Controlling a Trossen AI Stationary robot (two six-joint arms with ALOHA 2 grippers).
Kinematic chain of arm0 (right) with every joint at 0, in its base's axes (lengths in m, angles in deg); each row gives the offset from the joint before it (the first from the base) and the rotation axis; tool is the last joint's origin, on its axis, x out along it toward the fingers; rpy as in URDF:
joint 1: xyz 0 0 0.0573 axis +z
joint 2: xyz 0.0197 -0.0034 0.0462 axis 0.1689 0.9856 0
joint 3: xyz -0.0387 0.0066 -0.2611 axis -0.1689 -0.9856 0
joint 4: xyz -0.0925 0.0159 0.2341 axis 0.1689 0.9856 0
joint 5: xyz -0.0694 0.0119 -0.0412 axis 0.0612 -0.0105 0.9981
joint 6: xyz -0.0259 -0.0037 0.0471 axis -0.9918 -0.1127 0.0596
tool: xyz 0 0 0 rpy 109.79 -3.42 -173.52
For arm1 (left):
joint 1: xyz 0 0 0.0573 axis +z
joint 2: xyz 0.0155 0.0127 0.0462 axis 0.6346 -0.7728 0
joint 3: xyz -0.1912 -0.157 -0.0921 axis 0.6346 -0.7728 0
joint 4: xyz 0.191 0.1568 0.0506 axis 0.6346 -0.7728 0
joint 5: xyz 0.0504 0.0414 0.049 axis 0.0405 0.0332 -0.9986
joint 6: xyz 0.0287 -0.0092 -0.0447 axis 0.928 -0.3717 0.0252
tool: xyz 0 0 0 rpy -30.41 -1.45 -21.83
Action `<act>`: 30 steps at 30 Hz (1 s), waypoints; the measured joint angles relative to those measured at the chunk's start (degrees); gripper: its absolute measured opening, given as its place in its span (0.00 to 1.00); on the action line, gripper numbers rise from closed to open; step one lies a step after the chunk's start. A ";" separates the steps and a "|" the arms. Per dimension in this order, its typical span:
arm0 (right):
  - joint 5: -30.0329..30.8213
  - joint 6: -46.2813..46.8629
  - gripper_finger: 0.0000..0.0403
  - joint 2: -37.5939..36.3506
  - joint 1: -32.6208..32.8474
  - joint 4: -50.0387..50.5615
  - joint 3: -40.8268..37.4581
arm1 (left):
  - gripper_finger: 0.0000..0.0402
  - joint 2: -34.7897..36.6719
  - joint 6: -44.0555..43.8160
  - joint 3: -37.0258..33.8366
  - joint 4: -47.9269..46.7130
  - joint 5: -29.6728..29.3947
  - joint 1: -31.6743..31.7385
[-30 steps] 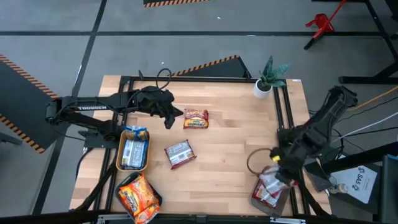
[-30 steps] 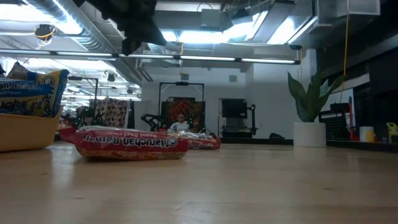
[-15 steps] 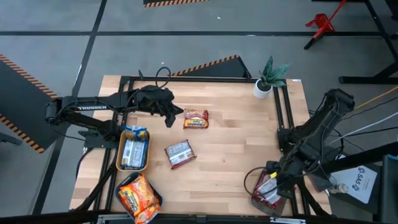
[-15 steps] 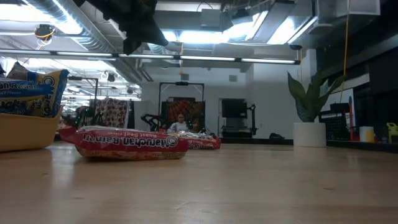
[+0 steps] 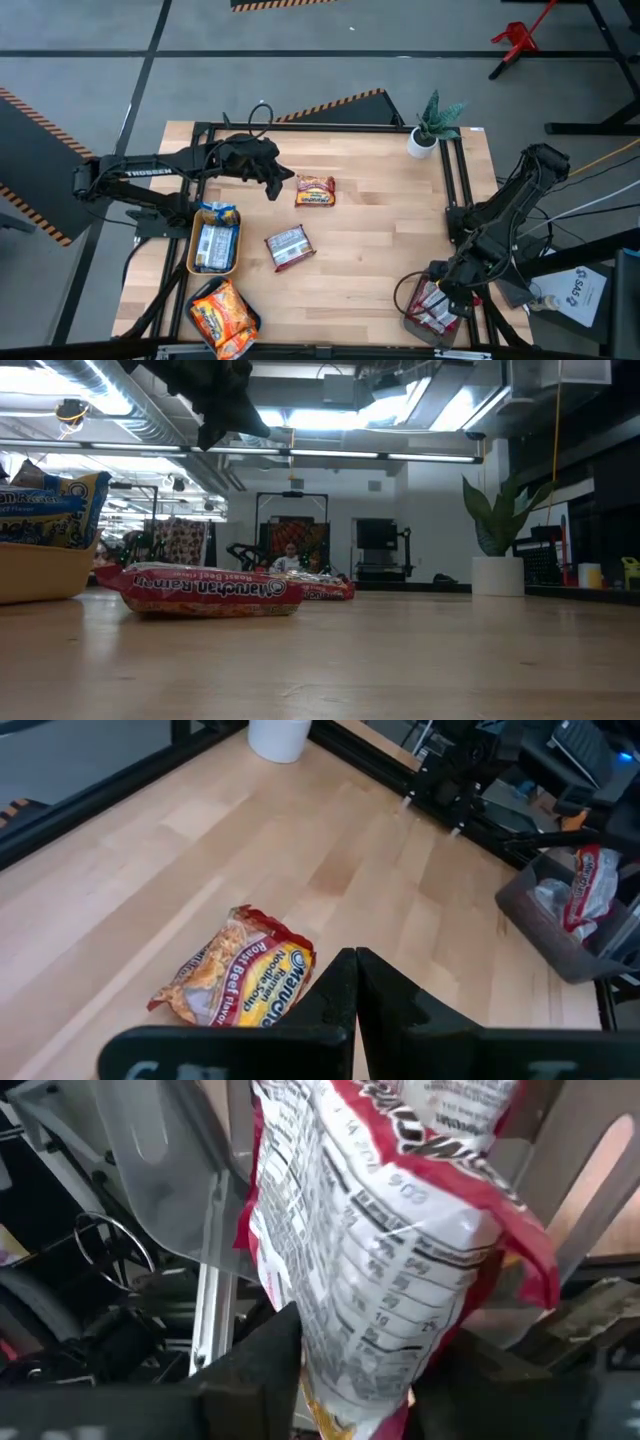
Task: Sort Maruchan noodles
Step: Put the red noodle pack into the black bin
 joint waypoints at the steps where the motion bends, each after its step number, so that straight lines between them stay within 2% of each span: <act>1: -0.41 -0.02 0.39 0.00 0.00 -0.03 -0.21 | 0.00 0.00 0.00 0.00 0.00 0.01 0.11; 11: -0.23 2.57 0.64 -0.11 -0.18 0.40 0.86 | 0.00 0.00 -0.26 0.00 -0.02 0.13 0.21; 17: -0.70 3.01 0.68 -0.22 -5.32 6.90 4.70 | 0.07 0.00 -0.23 0.00 -0.02 0.01 0.21; 21: 1.49 -1.18 0.68 -0.22 -10.51 13.62 8.41 | 0.13 -0.59 -0.22 0.11 0.01 0.97 0.21; 27: 9.81 -6.58 0.68 -0.31 -17.37 19.59 12.13 | 0.19 -3.39 -0.22 0.09 -0.11 2.02 0.19; 30: 19.38 -7.53 0.68 -0.17 -20.67 17.49 12.24 | 0.20 -6.02 0.53 0.11 0.07 2.05 0.19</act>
